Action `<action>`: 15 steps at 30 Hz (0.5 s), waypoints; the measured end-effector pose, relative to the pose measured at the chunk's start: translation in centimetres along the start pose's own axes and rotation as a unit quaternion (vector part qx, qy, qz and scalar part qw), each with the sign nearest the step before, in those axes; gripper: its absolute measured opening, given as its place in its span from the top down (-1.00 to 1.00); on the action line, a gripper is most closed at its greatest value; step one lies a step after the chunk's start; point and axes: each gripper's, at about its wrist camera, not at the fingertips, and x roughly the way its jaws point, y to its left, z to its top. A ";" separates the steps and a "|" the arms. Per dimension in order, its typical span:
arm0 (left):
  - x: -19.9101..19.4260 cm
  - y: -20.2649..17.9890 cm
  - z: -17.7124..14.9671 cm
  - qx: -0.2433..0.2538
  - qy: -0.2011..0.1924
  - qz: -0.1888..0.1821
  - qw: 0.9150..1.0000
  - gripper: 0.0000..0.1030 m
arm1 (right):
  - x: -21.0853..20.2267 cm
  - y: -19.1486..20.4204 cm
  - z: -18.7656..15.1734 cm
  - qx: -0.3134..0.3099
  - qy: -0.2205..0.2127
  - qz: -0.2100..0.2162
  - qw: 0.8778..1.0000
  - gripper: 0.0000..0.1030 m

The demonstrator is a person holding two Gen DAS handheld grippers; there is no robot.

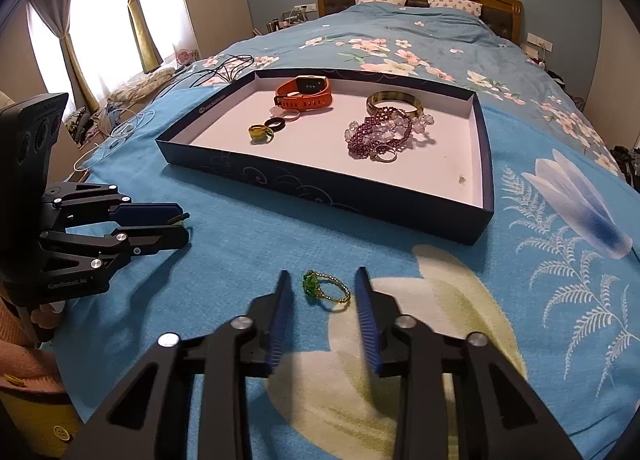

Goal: Organize jewelry
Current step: 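Grasp the green beaded ring with the left gripper while right grasps the green ring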

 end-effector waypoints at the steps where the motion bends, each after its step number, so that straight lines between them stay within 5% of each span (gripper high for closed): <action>1: 0.0 0.0 0.0 0.000 0.000 0.000 1.000 0.54 | 0.0 0.0 0.0 -0.001 0.000 0.000 1.000 0.59; 6: 0.0 0.1 0.0 -0.005 -0.001 0.002 1.000 0.64 | 0.0 0.2 0.0 -0.007 0.001 0.000 1.000 0.73; 9: 0.0 0.3 0.0 -0.009 -0.001 0.002 1.000 0.70 | 0.0 0.2 -0.1 -0.008 0.001 0.002 1.000 0.98; 15: -0.1 0.4 0.0 -0.009 -0.004 0.004 1.000 0.70 | -0.2 0.2 -0.1 -0.006 -0.005 0.000 1.000 0.98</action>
